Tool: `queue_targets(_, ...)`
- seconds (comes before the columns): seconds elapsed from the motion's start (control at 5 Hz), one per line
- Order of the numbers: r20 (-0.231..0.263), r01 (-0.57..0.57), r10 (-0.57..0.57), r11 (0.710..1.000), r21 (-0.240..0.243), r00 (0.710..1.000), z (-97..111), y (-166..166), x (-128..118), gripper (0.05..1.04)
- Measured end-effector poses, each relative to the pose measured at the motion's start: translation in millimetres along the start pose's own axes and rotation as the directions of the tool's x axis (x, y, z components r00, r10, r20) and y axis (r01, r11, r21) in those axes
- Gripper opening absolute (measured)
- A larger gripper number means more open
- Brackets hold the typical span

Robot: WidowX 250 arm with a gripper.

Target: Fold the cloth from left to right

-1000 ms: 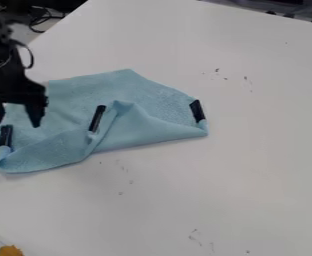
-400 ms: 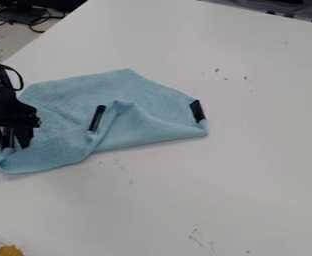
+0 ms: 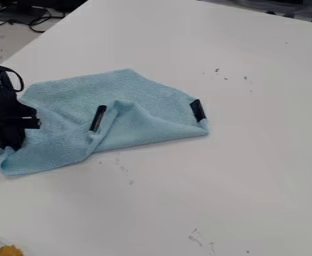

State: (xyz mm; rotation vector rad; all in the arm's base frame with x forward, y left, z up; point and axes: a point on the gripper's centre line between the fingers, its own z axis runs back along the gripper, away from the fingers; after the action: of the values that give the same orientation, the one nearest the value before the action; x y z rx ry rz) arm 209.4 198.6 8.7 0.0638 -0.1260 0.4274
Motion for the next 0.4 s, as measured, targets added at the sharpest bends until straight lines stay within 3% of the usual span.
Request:
queue_targets(0.2,0.002,0.007,-0.007,0.999,0.035,1.000,11,-5,5,0.093)
queue_targets(0.4,0.075,0.037,-0.044,0.995,0.093,0.996,44,-23,25,0.067)
